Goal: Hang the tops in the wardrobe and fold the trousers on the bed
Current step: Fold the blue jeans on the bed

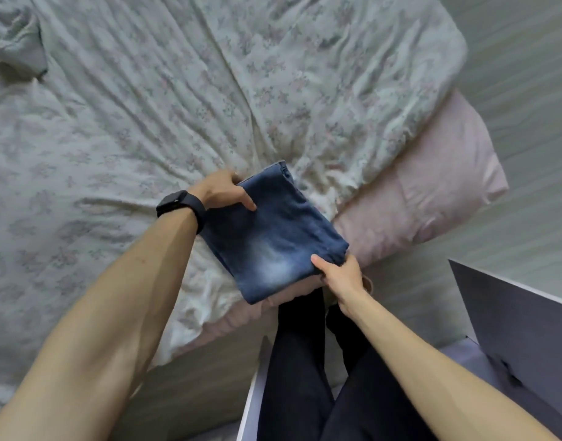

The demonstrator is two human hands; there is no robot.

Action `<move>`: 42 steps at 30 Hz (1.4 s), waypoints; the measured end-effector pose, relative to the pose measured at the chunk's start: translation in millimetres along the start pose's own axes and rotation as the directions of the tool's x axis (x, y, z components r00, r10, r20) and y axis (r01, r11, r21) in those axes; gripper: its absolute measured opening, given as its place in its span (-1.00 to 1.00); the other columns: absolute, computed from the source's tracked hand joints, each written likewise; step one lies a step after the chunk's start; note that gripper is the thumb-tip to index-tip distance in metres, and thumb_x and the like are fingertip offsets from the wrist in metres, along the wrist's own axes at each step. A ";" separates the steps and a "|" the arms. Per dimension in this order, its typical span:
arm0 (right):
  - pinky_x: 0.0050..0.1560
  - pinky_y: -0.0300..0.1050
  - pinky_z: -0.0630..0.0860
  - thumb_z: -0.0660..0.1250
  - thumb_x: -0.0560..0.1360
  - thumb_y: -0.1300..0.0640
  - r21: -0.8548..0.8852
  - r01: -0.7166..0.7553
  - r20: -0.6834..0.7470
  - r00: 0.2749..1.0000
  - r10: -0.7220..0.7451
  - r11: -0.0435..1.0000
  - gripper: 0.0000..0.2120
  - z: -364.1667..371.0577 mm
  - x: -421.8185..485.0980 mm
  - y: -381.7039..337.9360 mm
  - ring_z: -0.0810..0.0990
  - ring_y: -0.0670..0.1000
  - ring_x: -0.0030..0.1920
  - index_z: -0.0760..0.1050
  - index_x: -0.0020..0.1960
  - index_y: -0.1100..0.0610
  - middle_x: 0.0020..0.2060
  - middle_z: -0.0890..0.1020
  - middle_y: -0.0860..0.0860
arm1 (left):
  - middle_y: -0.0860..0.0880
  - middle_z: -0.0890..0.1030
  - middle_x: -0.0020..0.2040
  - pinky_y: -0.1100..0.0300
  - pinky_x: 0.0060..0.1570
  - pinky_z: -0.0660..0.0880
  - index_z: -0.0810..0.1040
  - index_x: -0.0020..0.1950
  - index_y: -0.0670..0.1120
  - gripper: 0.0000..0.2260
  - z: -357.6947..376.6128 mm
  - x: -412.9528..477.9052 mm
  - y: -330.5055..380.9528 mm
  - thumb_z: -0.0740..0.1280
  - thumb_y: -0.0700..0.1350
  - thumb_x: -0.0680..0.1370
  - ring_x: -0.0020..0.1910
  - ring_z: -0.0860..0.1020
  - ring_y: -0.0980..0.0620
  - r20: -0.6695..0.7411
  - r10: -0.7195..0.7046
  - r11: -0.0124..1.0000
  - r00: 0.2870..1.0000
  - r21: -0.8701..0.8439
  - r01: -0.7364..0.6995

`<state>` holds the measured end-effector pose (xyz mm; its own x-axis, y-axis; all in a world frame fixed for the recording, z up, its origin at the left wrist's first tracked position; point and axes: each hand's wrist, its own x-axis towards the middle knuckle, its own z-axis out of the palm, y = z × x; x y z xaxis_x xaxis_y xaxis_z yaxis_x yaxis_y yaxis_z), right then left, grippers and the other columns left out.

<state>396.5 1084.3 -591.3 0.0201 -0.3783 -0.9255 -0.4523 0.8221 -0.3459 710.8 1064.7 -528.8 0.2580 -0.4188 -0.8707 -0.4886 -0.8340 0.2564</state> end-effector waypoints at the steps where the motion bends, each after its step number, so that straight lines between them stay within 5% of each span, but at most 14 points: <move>1: 0.09 0.11 0.64 0.60 0.14 -0.21 -0.041 0.030 -0.027 0.999 -0.031 0.999 -0.29 -3.0 -3.2 -10.0 0.70 0.06 0.02 0.54 0.18 0.10 0.01 0.71 0.03 | -0.09 0.69 -0.01 0.01 0.06 0.58 0.65 0.07 -0.10 -0.66 -0.7 -5.9 -6.9 0.58 -0.03 0.36 0.01 0.64 -0.10 -0.021 0.005 0.999 1.000 -0.052 -0.006; 6: 0.13 -0.05 0.57 0.53 0.42 0.03 -0.217 0.418 -0.048 0.898 -0.437 0.882 -0.67 2.4 -19.6 -138.1 0.66 -0.01 0.01 0.48 0.08 0.04 -0.06 0.66 -0.05 | -0.03 0.71 0.03 0.20 -0.08 0.58 0.63 0.15 -0.11 -0.69 -8.2 -52.0 -48.7 0.57 -0.11 0.45 0.01 0.68 0.02 -0.141 -0.036 0.766 0.989 -0.639 -0.063; 9: 0.06 -0.11 0.52 0.46 0.47 -0.04 -0.371 0.601 0.076 0.780 -0.622 0.708 -0.68 35.1 -17.5 -222.2 0.63 -0.04 0.00 0.41 0.13 0.00 -0.10 0.62 -0.12 | -0.06 0.71 0.12 -0.06 0.09 0.63 0.62 0.22 -0.15 -0.55 16.2 -47.7 -66.9 0.59 0.00 0.41 0.11 0.68 -0.10 -0.232 -0.175 0.487 0.957 -0.865 -0.121; 12: 0.09 0.02 0.52 0.37 0.55 -0.06 -0.594 0.679 0.291 0.682 -0.671 0.432 -0.59 75.4 -3.3 -269.7 0.61 0.13 0.11 0.37 0.30 0.08 0.07 0.66 0.06 | -0.12 0.66 0.20 -0.01 0.11 0.62 0.54 0.26 -0.17 -0.61 38.5 -27.7 -64.3 0.51 -0.05 0.51 0.12 0.65 -0.10 -0.266 -0.321 0.318 0.909 -0.934 -0.161; 15: 0.27 0.13 0.42 0.23 0.63 -0.01 -0.774 0.612 0.363 0.637 -0.680 0.162 -0.50 99.2 8.4 -267.9 0.42 0.25 0.35 0.25 0.47 0.20 0.41 0.43 0.22 | -0.12 0.46 0.41 -0.01 0.37 0.41 0.33 0.46 -0.15 -0.40 52.8 -8.9 -51.7 0.48 0.00 0.52 0.34 0.48 -0.11 -0.510 -0.501 0.602 0.700 -0.786 -0.142; 17: 0.46 0.18 0.24 0.21 0.62 0.04 -0.802 0.597 0.367 0.458 -0.810 -0.026 -0.42 115.8 5.3 -247.1 0.20 0.27 0.52 0.18 0.56 0.23 0.57 0.15 0.24 | -0.13 0.26 0.56 -0.03 0.50 0.19 0.21 0.59 -0.13 -0.30 57.0 -4.7 -37.6 0.42 0.03 0.54 0.52 0.26 -0.13 -0.809 -0.352 0.881 0.471 -0.456 -0.125; 19: 0.55 0.22 0.11 0.20 0.60 0.01 -0.751 0.612 0.473 0.236 -0.849 -0.247 -0.36 132.8 1.4 -220.4 0.07 0.22 0.60 0.14 0.61 0.19 0.62 0.03 0.21 | -0.07 0.10 0.64 -0.10 0.57 0.00 0.09 0.64 -0.05 -0.34 59.4 2.4 -15.9 0.24 0.10 0.62 0.62 0.07 -0.07 -0.893 -0.039 0.986 0.449 -0.106 -0.127; 21: 0.58 0.24 -0.05 0.13 0.62 -0.04 -0.741 0.562 0.568 0.234 -0.789 -0.367 -0.36 136.2 12.7 -194.9 -0.04 0.10 0.63 0.07 0.64 0.09 0.63 -0.05 0.11 | 0.00 -0.04 0.67 -0.20 0.56 -0.09 0.00 0.66 0.04 -0.43 63.5 21.1 -9.2 0.04 0.12 0.68 0.64 -0.09 0.01 -0.828 0.143 0.987 0.543 0.080 -0.138; 26: 0.58 0.22 -0.19 -0.05 0.65 -0.20 -0.847 0.406 0.508 0.430 -0.747 -0.342 -0.38 85.3 97.8 -187.8 -0.21 -0.02 0.62 -0.21 0.63 -0.17 0.64 -0.16 -0.07 | 0.08 -0.08 0.66 -0.08 0.57 -0.15 0.01 0.65 0.15 -0.43 83.8 72.1 -49.1 0.04 0.19 0.66 0.62 -0.22 0.09 -0.749 0.277 0.960 0.601 0.243 -0.139; 33: 0.55 0.18 -0.35 -0.14 0.67 -0.22 -0.878 0.353 0.476 0.555 -0.682 -0.324 -0.38 84.6 88.7 -193.3 -0.34 -0.01 0.60 -0.29 0.62 -0.08 0.60 -0.30 -0.07 | 0.08 -0.11 0.66 -0.07 0.56 -0.26 -0.10 0.65 0.16 -0.41 81.6 67.4 -55.4 0.01 0.23 0.66 0.61 -0.22 0.11 -0.733 0.213 0.975 0.645 0.199 -0.096; 35: 0.57 0.22 -0.18 -0.03 0.67 -0.20 -0.898 0.397 0.406 0.588 -0.699 -0.187 -0.32 88.5 66.4 -197.8 -0.20 0.06 0.63 -0.20 0.65 0.05 0.64 -0.16 0.04 | 0.05 -0.13 0.66 -0.15 0.55 -0.24 -0.13 0.66 0.10 -0.38 71.7 51.2 -65.3 -0.02 0.25 0.66 0.62 -0.16 0.05 -0.763 0.075 0.996 0.642 0.085 -0.016; 38: 0.50 0.12 0.24 0.21 0.63 -0.06 -0.821 0.556 0.293 0.601 -0.744 0.125 -0.37 85.7 36.9 -208.7 0.28 0.16 0.51 0.16 0.60 0.19 0.52 0.30 0.16 | -0.07 0.10 0.62 -0.09 0.43 0.33 -0.06 0.66 0.04 -0.32 58.8 21.8 -65.3 0.22 0.11 0.65 0.54 0.23 -0.09 -0.779 -0.139 0.945 0.611 -0.289 -0.154; 40: 0.36 0.02 0.42 0.32 0.60 0.02 -0.706 0.590 0.200 0.697 -0.689 0.391 -0.49 81.0 27.9 -217.3 0.48 0.10 0.35 0.35 0.50 0.15 0.36 0.50 0.09 | -0.08 0.32 0.49 -0.02 0.31 0.45 -0.01 0.65 0.07 -0.27 49.5 11.6 -61.9 0.34 0.05 0.61 0.41 0.38 -0.09 -0.604 -0.412 0.677 0.682 -0.704 -0.215; 42: 0.27 -0.03 0.48 0.37 0.58 0.00 -0.638 0.526 0.170 0.808 -0.564 0.562 -0.58 81.2 19.8 -232.5 0.56 0.04 0.26 0.45 0.40 0.09 0.26 0.59 0.01 | -0.05 0.49 0.36 0.04 0.24 0.48 0.18 0.59 -0.04 -0.32 31.2 10.9 -65.3 0.42 0.04 0.56 0.29 0.50 -0.07 -0.374 -0.502 0.437 0.780 -0.888 -0.145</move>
<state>574.4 920.2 -541.7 0.4225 -0.6970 -0.5794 -0.8127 -0.0084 -0.5826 719.5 1125.8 -568.2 0.7579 -0.0426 -0.6510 0.4895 -0.6224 0.6107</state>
